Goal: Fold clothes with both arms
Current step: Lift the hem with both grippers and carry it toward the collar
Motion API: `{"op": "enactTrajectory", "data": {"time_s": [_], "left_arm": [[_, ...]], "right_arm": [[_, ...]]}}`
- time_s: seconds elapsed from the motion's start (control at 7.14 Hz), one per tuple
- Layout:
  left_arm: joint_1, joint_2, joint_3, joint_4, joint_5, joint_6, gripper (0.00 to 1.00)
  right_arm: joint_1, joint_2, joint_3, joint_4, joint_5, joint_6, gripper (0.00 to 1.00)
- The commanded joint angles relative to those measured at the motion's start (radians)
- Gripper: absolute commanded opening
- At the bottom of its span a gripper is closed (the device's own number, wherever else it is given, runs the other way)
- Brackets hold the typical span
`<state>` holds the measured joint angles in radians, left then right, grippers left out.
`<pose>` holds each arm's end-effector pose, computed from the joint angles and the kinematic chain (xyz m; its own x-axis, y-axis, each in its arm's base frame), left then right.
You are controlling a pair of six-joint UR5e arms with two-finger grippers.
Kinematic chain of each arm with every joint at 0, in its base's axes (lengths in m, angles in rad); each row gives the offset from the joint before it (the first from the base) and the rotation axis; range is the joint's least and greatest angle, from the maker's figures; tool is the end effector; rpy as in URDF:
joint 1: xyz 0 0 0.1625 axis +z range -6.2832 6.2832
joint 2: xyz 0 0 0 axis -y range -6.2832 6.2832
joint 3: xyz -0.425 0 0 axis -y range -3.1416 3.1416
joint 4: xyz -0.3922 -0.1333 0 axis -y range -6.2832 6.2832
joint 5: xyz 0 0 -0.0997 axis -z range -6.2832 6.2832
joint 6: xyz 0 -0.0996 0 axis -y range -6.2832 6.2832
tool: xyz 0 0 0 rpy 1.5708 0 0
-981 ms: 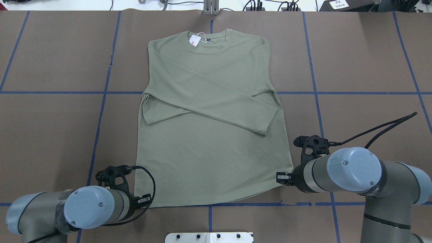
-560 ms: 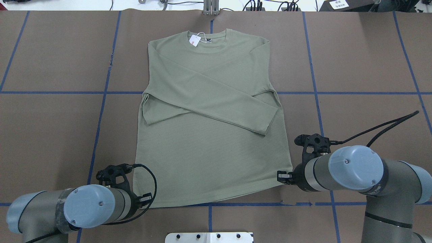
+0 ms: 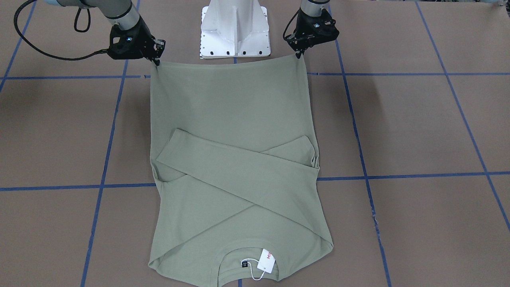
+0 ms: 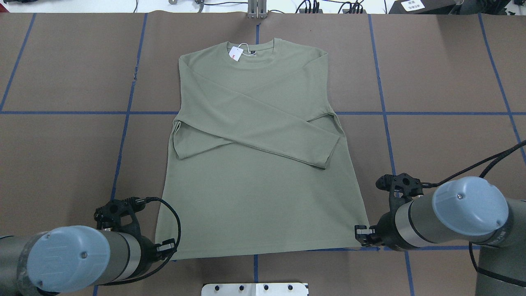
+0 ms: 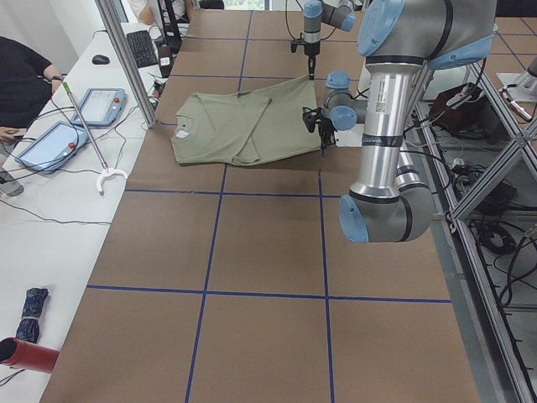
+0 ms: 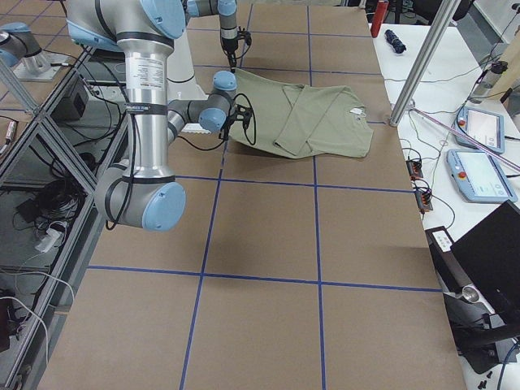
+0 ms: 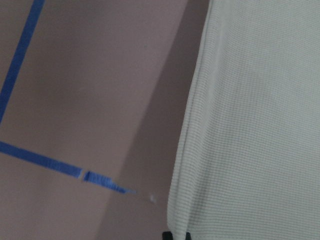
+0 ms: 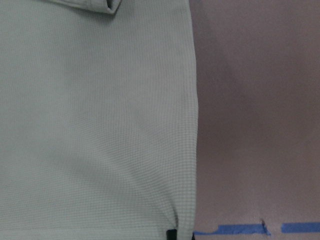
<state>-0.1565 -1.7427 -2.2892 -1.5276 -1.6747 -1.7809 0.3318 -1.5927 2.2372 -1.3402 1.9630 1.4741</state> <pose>0.4349 -0.1931 0.2673 0.6234 -0.3084 -0.7186 0.2129 0.9512 -0.2235 -0.3838 -0.2330 0.3342 0.6054 0.1142 0.7877 0.0350 0.9849 -0.1697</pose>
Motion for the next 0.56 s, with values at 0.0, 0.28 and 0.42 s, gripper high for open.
{"op": "enactTrajectory", "data": {"time_s": [0.0,0.28,0.42], "left_arm": [[0.073,-0.001,-0.146,0.116,-0.046,-0.002,0.00],[0.074,-0.008,-0.159,0.126,-0.051,0.000,0.00],[0.057,-0.032,-0.147,0.126,-0.051,0.008,0.00]], "right_arm": [[-0.014,-0.084,0.097,-0.001,0.138,0.000,0.00],[0.001,-0.084,0.121,-0.001,0.157,0.000,0.00],[0.072,-0.060,0.110,0.001,0.154,-0.006,0.00]]}}
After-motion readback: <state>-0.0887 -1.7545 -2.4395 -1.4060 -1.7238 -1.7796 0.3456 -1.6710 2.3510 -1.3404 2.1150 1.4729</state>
